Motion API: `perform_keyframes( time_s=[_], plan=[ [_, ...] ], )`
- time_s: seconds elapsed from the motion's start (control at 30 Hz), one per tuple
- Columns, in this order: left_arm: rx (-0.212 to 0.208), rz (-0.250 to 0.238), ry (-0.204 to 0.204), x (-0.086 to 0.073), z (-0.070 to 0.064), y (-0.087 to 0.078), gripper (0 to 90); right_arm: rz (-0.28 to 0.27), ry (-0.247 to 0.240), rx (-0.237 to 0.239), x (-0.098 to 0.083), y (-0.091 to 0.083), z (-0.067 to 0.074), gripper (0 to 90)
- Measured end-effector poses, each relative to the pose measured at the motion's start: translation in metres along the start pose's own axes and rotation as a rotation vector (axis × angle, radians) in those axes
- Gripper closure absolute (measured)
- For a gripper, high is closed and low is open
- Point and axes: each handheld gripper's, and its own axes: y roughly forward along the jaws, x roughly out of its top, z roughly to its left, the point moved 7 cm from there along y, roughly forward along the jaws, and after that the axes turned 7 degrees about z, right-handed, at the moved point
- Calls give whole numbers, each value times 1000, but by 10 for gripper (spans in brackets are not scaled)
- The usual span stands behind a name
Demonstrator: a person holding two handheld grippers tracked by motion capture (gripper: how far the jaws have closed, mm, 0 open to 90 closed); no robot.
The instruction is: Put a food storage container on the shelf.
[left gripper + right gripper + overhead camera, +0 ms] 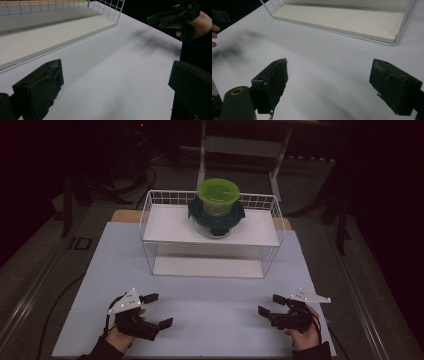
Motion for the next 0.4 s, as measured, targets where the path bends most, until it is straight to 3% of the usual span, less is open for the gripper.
perform_keyframes(
  time_s=[0.4],
  plan=[
    [1, -17, -4, 3, 2, -4, 0, -8, 2, -1, 0, 0, -4, 158]
  ],
)
